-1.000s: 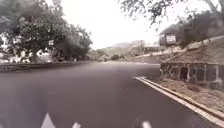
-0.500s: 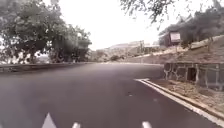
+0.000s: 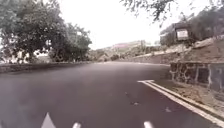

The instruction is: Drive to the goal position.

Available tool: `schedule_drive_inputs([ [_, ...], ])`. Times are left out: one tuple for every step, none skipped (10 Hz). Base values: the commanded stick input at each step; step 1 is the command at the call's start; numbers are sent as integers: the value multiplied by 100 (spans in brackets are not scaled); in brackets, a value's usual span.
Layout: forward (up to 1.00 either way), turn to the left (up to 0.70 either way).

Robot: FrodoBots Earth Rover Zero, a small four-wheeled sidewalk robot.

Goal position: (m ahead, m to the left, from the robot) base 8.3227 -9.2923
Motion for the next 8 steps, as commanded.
schedule_drive_inputs([
  [70,-3],
  [70,-21],
  [70,-20],
  [70,-18],
  [70,-15],
  [70,-6],
  [70,-11],
  [70,-18],
])
